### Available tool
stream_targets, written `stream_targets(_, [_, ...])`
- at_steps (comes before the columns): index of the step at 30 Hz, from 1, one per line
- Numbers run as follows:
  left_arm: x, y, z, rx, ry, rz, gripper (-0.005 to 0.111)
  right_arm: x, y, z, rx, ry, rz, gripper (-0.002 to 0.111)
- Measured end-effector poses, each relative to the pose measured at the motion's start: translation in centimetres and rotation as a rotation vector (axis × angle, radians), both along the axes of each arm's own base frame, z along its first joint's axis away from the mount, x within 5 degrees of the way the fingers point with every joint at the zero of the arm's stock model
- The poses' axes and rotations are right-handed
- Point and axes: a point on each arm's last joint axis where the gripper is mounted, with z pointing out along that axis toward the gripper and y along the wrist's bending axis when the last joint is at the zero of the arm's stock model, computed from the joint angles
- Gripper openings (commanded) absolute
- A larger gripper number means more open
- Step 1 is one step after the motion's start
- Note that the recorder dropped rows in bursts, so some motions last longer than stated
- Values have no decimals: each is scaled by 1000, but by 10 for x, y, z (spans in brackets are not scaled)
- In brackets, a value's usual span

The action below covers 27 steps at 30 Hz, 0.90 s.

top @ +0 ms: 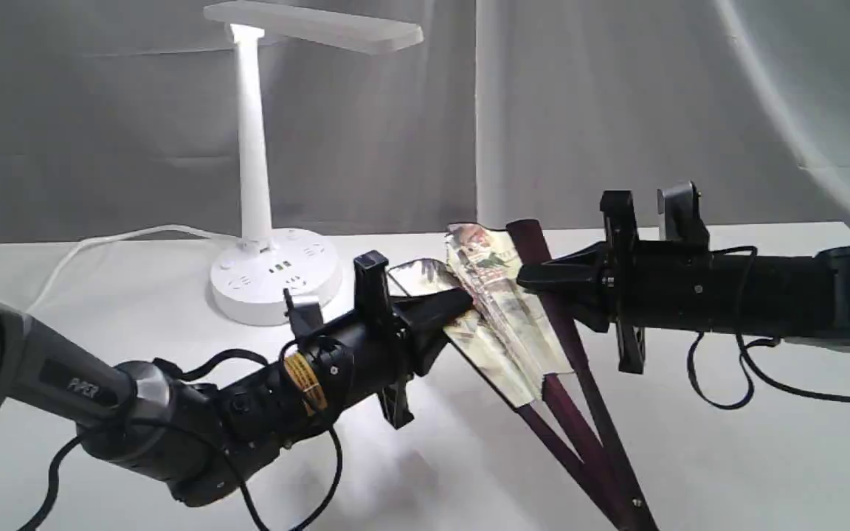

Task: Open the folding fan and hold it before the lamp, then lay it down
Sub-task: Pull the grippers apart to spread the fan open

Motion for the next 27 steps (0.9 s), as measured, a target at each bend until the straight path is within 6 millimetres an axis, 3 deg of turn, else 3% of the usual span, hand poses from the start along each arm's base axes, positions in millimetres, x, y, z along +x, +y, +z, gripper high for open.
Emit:
stream_targets(4, [1,0,18,24,-75,6,0,1,0,0,16,23,-14,0])
stream_targets(11, [2,0,26,36,-91,10,0,1,-5,3,54,51,-26,0])
stream_targets(27, [-2,2,43,25,-128,21,0,5,-56,6,109,67,-122,0])
